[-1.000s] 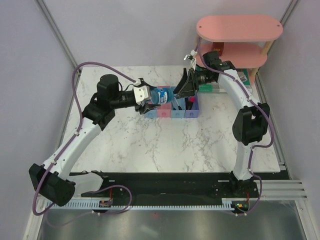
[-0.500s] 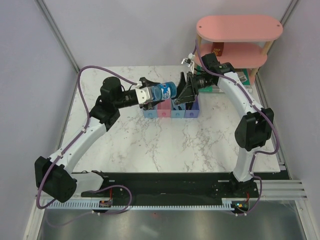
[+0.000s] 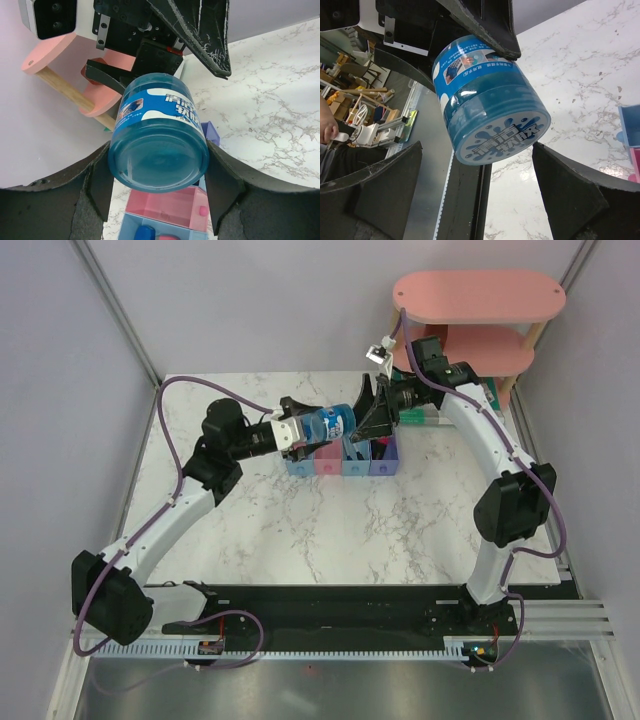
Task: Sort the stationery into containers
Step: Pick up the stationery from the center of the board.
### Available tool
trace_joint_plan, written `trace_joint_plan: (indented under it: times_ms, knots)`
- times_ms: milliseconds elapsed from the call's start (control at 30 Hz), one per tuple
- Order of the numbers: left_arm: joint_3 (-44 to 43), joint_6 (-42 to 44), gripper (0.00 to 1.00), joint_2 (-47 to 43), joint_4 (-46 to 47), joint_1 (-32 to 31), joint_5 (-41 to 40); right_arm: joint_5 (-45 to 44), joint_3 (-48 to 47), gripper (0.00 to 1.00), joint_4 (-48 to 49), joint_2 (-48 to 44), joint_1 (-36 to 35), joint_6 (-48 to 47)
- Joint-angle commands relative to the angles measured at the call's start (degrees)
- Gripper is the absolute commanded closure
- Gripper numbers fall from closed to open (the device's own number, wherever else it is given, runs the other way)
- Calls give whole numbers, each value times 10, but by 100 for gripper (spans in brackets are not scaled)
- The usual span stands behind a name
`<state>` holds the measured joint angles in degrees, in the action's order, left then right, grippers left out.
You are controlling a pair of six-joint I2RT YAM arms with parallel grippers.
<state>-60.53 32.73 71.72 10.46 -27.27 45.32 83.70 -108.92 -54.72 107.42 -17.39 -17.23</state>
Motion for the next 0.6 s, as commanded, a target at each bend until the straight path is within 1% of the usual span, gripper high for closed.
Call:
trace_joint_plan:
  times_ms: [0,200,400,500,567]
  knots:
    - [2,-26,98,-17,54,-7,15,39,-39,2,29,1,1,5]
    - [10,-42,98,-21,62,-9,21,39,-57,3,33,16,0,9]
    - [11,-38,98,-21,65,-12,18,39,-68,8,30,24,1,6]
    - [15,-37,98,-20,69,-13,20,39,-66,12,30,22,0,5]
    - [20,-30,98,-19,72,-13,20,39,-67,19,30,21,0,4]
